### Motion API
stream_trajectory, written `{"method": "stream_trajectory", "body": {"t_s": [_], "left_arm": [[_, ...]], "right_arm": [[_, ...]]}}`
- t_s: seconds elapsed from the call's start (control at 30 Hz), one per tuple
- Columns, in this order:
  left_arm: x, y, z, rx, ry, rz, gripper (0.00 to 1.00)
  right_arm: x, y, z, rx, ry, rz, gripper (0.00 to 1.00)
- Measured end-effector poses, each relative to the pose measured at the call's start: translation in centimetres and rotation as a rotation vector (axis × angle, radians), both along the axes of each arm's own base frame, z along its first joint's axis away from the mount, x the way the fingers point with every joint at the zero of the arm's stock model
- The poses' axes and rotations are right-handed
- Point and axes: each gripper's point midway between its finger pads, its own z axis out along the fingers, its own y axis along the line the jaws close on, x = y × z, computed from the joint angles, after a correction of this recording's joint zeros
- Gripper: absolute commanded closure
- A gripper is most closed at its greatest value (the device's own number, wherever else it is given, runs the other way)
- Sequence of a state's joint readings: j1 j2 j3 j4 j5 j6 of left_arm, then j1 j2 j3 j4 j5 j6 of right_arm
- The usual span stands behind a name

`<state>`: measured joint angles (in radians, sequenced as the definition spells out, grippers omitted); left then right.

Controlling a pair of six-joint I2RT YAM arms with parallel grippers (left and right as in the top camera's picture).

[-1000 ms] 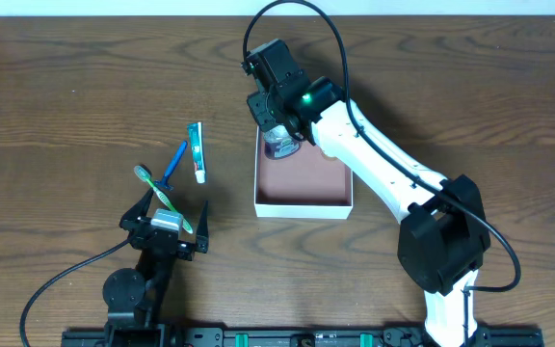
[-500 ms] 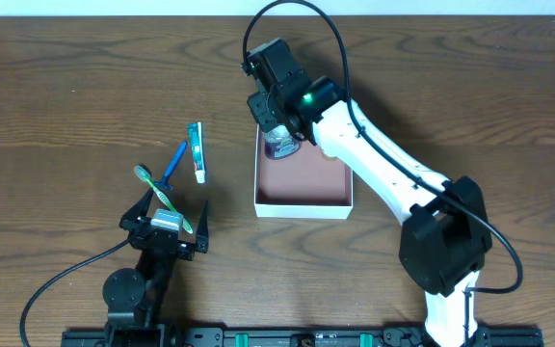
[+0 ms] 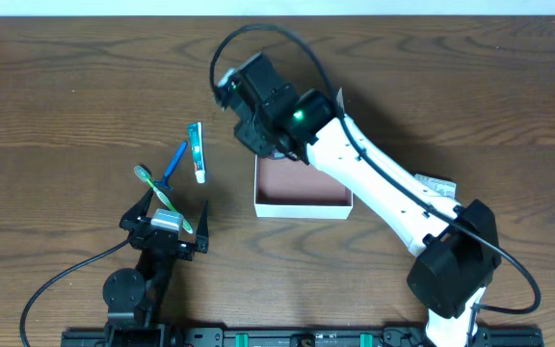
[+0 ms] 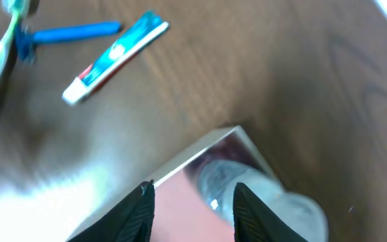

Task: Pack container
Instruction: 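Push the soap bottle into place with the right gripper and release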

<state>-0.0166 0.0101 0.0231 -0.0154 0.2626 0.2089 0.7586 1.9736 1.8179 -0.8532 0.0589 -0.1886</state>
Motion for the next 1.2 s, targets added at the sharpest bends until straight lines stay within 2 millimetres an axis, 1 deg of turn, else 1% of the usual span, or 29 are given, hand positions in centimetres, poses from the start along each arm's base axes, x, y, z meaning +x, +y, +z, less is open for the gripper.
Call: {"method": "stream_trajectory", "body": {"t_s": [0.13, 0.43, 0.57, 0.67, 0.93, 1.07, 1.2], "left_arm": [[0.0, 0.0, 0.0, 0.000, 0.000, 0.000, 0.02], [0.0, 0.0, 0.0, 0.000, 0.000, 0.000, 0.02], [0.0, 0.0, 0.0, 0.000, 0.000, 0.000, 0.02], [0.0, 0.0, 0.0, 0.000, 0.000, 0.000, 0.02], [0.0, 0.0, 0.0, 0.000, 0.000, 0.000, 0.02], [0.0, 0.0, 0.0, 0.000, 0.000, 0.000, 0.02], [0.0, 0.0, 0.0, 0.000, 0.000, 0.000, 0.02]], "right_arm": [[-0.7, -0.5, -1.1, -0.040, 0.025, 0.024, 0.62], [-2.6, -2.3, -6.3, -0.133, 0.097, 0.059, 0.62], [-2.7, -2.5, -7.8, -0.138, 0.096, 0.067, 0.62], [-2.6, -2.3, -8.3, -0.132, 0.084, 0.074, 0.62], [-1.7, -1.5, -8.6, -0.092, 0.034, 0.077, 0.60], [-1.7, -1.5, -9.1, -0.088, 0.027, 0.078, 0.59], [-1.2, -1.5, -8.9, -0.077, 0.014, 0.071, 0.59]]}}
